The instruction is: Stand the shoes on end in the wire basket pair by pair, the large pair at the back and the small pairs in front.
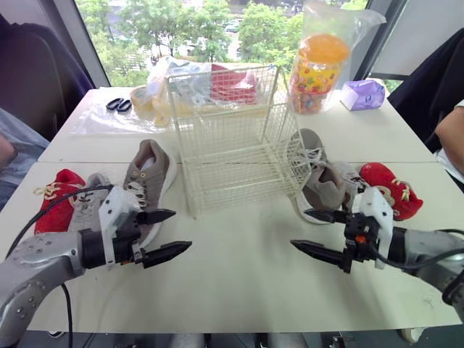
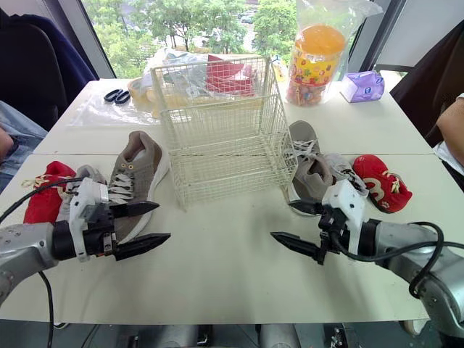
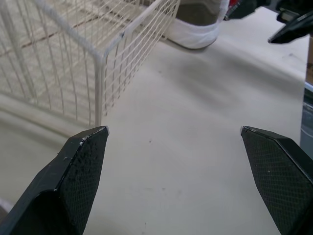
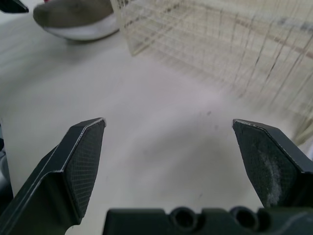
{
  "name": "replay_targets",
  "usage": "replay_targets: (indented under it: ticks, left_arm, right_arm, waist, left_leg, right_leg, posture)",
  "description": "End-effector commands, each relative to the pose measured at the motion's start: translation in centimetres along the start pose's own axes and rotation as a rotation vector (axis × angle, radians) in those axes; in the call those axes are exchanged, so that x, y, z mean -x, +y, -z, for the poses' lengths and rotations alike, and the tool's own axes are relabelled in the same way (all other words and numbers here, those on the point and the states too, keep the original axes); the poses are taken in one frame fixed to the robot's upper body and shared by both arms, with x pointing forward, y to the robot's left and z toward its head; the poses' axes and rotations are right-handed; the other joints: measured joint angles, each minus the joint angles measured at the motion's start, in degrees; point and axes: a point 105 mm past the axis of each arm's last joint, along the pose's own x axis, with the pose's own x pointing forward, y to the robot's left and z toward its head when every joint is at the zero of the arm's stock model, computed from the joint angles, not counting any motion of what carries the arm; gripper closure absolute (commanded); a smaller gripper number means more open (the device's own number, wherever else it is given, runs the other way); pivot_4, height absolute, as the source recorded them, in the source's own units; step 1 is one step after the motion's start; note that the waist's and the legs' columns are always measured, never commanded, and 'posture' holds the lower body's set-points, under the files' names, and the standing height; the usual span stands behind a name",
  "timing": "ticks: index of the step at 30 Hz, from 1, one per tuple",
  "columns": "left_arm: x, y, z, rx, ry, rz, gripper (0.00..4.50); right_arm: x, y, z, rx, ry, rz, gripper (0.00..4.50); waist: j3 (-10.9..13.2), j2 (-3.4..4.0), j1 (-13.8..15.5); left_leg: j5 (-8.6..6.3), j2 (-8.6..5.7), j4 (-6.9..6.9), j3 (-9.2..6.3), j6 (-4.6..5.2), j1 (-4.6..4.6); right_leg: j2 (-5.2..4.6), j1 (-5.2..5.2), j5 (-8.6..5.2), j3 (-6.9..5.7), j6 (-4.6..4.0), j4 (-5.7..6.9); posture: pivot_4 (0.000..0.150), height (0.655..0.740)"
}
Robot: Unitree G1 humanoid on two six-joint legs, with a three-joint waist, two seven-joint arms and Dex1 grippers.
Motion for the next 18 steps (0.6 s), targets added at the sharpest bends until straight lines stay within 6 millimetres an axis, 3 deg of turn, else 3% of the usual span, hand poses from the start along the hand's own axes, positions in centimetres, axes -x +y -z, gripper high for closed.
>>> replay_targets:
  ticks: [1,18]
  left_arm:
    - [0.23,-0.06,-0.72,-0.023,-0.005,0.010,0.06]
    - [-0.08,-0.68,-0.84,-0.028,0.024,0.046,0.06]
  right_arm:
    - [0.13,0.51,-1.10,0.032,-0.017,-0.016,0.00]
    - [0.12,0.45,-1.09,0.054,0.013,-0.009,0.00]
  waist:
    - [0.0,0.00,0.0]
    - [0.0,0.00,0.0]
  left_leg:
    - [0.00,0.00,-0.01,0.01,0.00,0.00]
    - [0.00,-0.01,0.05,0.10,0.00,0.00]
  right_leg:
    - [0.00,0.00,0.00,0.00,0.00,0.00]
    - [0.00,0.03,0.00,0.01,0.00,0.05]
  posture:
    - [0.150,0.7400]
    - [0.150,0.7400]
